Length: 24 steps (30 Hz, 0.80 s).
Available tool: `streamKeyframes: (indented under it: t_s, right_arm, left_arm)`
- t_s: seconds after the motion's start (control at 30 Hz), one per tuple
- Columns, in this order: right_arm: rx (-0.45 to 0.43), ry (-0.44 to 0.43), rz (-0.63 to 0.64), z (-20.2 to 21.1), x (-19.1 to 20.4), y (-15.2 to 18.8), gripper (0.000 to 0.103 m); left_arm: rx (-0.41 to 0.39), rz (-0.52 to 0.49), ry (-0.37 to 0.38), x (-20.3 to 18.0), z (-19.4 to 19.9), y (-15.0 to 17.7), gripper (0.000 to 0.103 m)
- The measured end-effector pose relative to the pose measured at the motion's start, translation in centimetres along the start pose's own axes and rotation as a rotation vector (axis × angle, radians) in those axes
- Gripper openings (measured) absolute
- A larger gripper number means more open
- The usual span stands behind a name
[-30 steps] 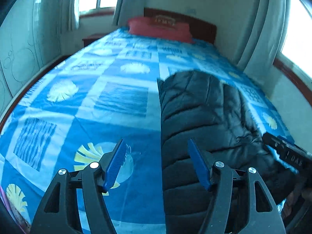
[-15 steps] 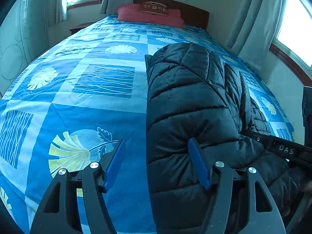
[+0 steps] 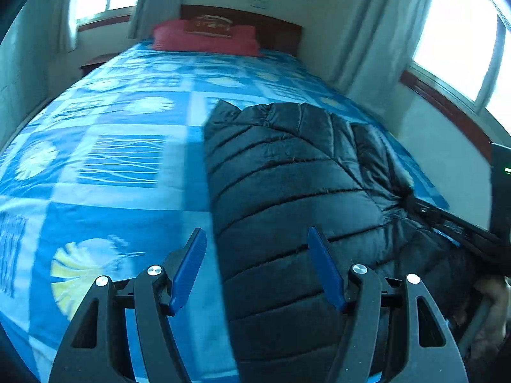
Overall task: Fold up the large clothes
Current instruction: 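Grasp the folded jacket edge with the right tool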
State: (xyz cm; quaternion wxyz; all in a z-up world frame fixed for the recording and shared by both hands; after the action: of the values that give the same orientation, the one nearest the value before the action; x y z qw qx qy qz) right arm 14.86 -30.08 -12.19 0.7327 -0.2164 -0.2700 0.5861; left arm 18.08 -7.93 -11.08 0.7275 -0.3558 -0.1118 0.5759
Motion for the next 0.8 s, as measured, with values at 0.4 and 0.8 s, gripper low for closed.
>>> streamKeyframes:
  t_s: [0.4, 0.8]
  right_arm:
    - [0.138, -0.032, -0.071, -7.9, -6.2, 4.6, 0.010]
    - [0.099, 0.083, -0.047, -5.0, -6.5, 3.7, 0.042]
  left_arm:
    - [0.130, -0.140, -0.104, -4.1, -8.0, 2.8, 0.067]
    - [0.114, -0.091, -0.099, -3.7, -7.3, 2.7, 0.067]
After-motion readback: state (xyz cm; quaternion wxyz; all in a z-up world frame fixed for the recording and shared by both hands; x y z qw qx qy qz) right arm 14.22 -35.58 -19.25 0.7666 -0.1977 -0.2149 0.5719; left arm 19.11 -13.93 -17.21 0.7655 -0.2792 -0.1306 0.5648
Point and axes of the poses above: each gripper's, at about its wrist camera, not at the fingertips, and z roughly against the way its jaws point, x to its left, y to its underside, the point moved 7 cm from there along -z, roughly the way its jaws point, and after that the axes turned 3 degrees about x, right-handed, at the moved point
